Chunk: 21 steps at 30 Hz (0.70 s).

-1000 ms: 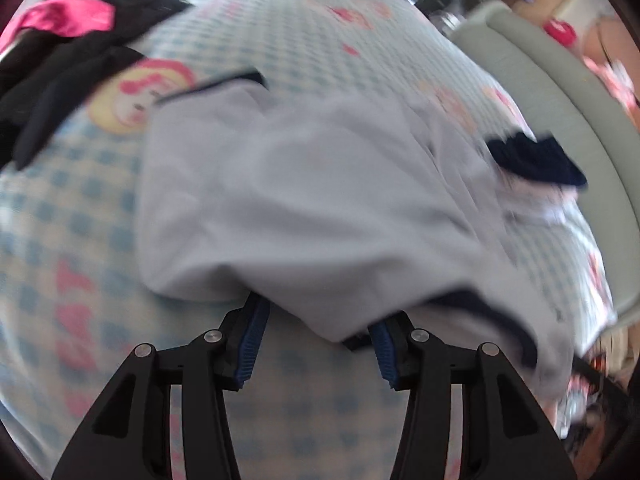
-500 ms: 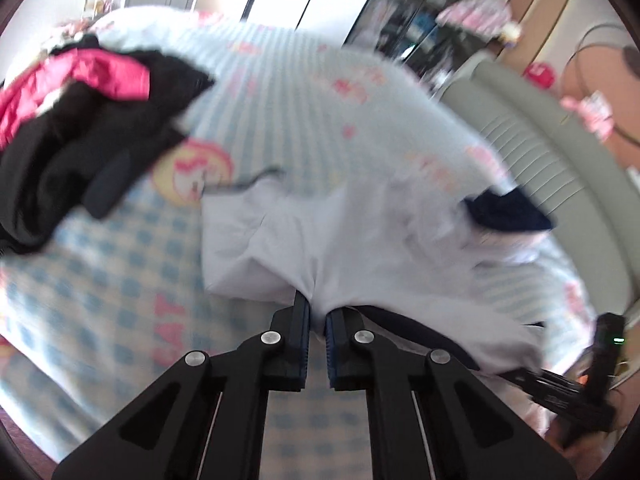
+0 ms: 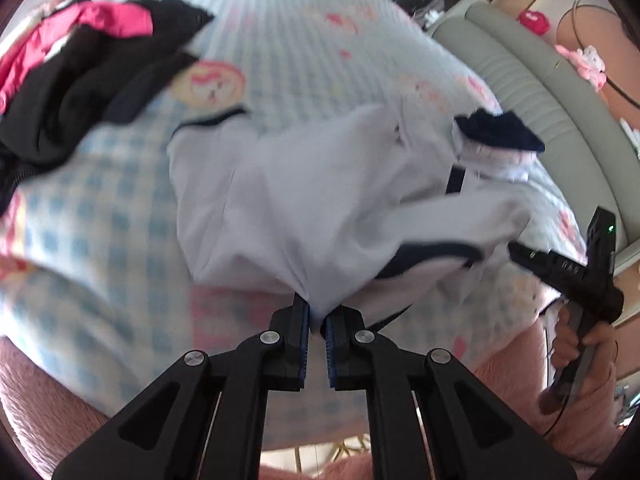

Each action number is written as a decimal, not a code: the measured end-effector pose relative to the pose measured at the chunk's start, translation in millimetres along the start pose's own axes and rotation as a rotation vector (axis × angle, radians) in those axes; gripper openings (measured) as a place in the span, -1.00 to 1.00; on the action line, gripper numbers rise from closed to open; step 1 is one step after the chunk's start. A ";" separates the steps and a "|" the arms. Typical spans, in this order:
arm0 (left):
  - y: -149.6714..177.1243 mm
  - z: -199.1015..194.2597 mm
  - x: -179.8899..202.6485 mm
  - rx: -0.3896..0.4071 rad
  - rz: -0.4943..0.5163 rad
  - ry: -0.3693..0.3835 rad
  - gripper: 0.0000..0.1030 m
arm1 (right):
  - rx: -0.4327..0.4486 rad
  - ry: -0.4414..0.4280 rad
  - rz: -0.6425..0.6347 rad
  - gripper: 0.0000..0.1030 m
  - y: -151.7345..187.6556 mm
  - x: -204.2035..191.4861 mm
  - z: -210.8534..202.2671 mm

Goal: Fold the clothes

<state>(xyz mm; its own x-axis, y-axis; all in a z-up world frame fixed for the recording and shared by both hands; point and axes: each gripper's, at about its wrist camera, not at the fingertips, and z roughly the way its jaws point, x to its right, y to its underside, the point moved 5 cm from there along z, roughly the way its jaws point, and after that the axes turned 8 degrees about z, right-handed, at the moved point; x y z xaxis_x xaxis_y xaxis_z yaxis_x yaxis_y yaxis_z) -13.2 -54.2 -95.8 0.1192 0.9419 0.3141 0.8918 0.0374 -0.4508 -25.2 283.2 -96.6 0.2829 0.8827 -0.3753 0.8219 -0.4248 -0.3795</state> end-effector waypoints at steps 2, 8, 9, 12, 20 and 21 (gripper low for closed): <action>1.7 -1.3 -8.3 -0.012 -0.014 -0.011 -0.84 | -0.008 -0.008 -0.013 -0.33 4.7 -0.5 0.3; 2.5 -12.2 -13.1 0.006 -0.071 0.163 -0.13 | -0.132 -0.120 -0.077 -0.14 31.8 -27.2 22.5; 3.3 -15.0 -13.3 0.009 -0.079 0.201 0.00 | -0.149 -0.124 -0.083 -0.14 36.2 -31.0 27.6; 4.8 -28.3 -13.6 0.040 -0.098 0.271 0.00 | -0.191 -0.098 -0.090 -0.14 47.5 -33.5 41.8; 17.0 -8.0 -69.2 0.007 -0.350 0.129 0.12 | -0.168 -0.035 0.049 -0.13 39.8 7.2 36.8; 16.5 -0.9 -75.1 -0.005 -0.372 0.095 0.12 | -0.178 -0.053 0.071 -0.10 38.8 10.3 36.7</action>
<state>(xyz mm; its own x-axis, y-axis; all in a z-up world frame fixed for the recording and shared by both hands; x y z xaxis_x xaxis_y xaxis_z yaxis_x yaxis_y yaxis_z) -7.1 -124.7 -126.1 -0.1733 0.8288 0.5320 0.8837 0.3694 -0.2876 -8.5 268.5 -146.2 0.3209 0.8380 -0.4413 0.8767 -0.4391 -0.1963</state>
